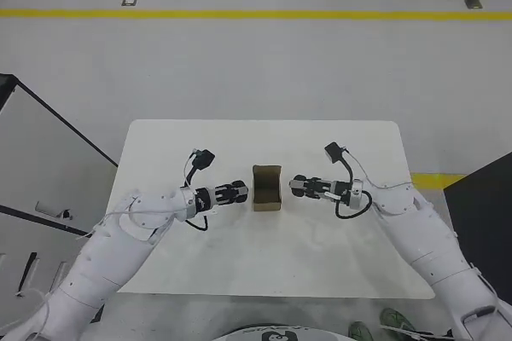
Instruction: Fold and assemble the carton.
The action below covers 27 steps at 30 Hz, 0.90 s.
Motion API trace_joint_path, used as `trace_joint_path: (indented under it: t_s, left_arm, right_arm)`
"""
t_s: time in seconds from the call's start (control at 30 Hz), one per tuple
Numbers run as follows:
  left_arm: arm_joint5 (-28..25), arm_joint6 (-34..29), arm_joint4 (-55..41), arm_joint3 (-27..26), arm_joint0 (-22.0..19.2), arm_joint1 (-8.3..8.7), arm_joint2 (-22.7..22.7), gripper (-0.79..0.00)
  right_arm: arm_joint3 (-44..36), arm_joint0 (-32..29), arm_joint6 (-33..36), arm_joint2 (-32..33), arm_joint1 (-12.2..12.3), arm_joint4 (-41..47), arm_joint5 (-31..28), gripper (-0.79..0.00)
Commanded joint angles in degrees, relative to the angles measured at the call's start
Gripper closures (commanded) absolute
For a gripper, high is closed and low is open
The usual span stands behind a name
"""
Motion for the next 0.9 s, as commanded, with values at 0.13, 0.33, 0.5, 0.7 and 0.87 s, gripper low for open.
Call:
trace_joint_path:
  t_s: [0.13,0.33,0.5,0.7,0.87]
  left_arm:
    - [1.8,5.0,-1.0,2.2,0.2,-0.84,1.4,0.0]
    - [3.1,10.3,-3.0,6.1,-2.1,-2.51,4.4,0.0]
    - [3.1,10.3,-3.0,6.1,-2.1,-2.51,4.4,0.0]
    - [2.7,11.1,-3.4,6.2,-1.7,-2.93,4.4,0.0]
    - [2.8,10.8,-3.1,7.3,-2.4,-3.42,4.9,0.0]
  right_arm:
    - [-0.1,-0.3,-2.4,-0.6,-0.2,-1.9,1.3,0.0]
    - [1.9,0.8,-3.4,-2.1,-0.9,-1.5,2.7,0.0]
    - [1.9,0.8,-3.4,-2.1,-0.9,-1.5,2.7,0.0]
    - [1.9,0.1,-6.8,-2.8,-1.4,-1.3,3.3,0.0]
    - [3.3,1.2,-8.2,-4.2,-2.3,-0.7,2.9,0.0]
